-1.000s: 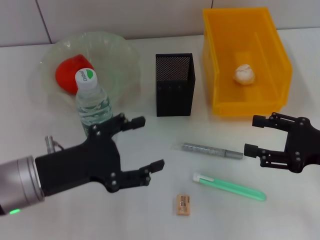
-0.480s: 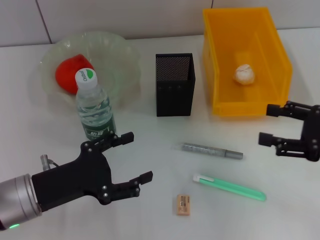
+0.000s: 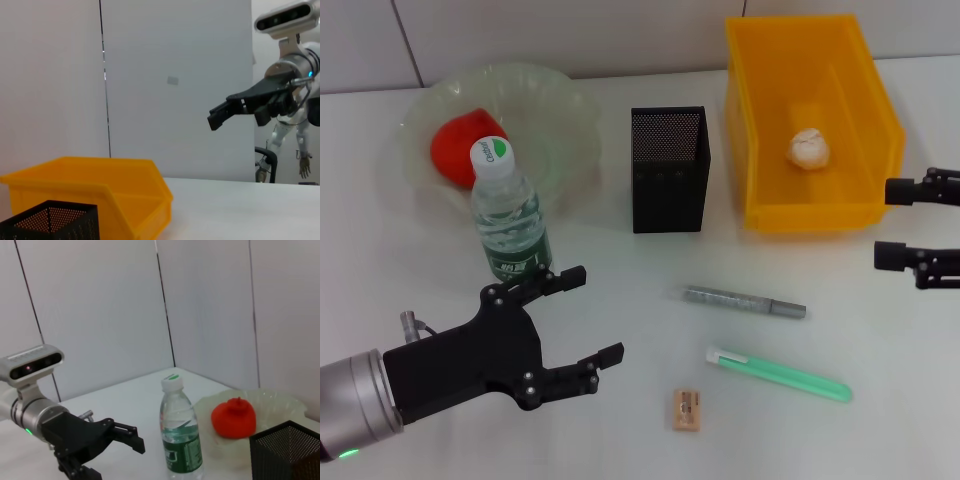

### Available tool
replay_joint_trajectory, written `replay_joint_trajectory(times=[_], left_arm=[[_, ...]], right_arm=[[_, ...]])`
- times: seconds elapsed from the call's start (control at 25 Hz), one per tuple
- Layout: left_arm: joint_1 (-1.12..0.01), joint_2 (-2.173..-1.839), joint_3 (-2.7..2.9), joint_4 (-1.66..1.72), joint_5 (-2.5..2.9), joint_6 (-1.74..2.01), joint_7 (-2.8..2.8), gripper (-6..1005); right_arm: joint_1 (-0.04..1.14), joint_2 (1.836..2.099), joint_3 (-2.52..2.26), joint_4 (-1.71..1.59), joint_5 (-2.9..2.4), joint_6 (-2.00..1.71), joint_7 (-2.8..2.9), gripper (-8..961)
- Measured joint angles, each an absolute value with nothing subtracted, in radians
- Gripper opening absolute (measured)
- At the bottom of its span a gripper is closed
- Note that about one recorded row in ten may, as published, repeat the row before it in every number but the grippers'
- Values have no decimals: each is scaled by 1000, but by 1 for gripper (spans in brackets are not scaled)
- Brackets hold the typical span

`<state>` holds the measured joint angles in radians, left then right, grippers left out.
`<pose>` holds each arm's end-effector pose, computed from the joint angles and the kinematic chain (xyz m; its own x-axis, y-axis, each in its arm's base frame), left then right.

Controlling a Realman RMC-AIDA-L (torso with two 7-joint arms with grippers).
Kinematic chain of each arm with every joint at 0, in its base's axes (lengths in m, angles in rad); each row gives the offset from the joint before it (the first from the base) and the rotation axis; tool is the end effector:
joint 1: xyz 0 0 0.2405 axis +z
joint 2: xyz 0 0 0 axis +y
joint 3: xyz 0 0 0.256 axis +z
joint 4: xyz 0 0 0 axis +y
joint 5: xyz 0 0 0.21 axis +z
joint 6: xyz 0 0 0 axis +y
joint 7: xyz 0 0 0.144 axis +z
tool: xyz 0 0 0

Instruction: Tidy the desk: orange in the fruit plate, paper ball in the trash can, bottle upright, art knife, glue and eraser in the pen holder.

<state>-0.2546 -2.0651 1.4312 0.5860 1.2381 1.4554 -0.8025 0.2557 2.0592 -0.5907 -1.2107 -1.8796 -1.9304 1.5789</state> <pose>-0.2602 0.2552 -0.0560 0.7828 -0.0155 0.6221 0.1891 -0.9465 -0.2616 0.2718 0.2588 0.1117 0.8198 -0.2461 -0.5171 -0.4168 -0.8756 -0.2441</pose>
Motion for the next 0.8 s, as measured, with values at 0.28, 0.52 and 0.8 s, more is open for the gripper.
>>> replay_joint_trajectory(times=[0.28,0.52,0.8], left_arm=[[-254,-2064,1430,585,1238,1454,-802,866],[-253,-2063,1430,569,1241,1454,-801,866],[-247,-2062,1428,558,1241,1453,-790,866]], right_arm=[[329,2055,-600,-1453,-2023,-2008,1791,788],[438,2045,-678,-1591,-2165,-2063,2016,788],[627,2002,-894,-1608,-2343,-2122,2313,788]])
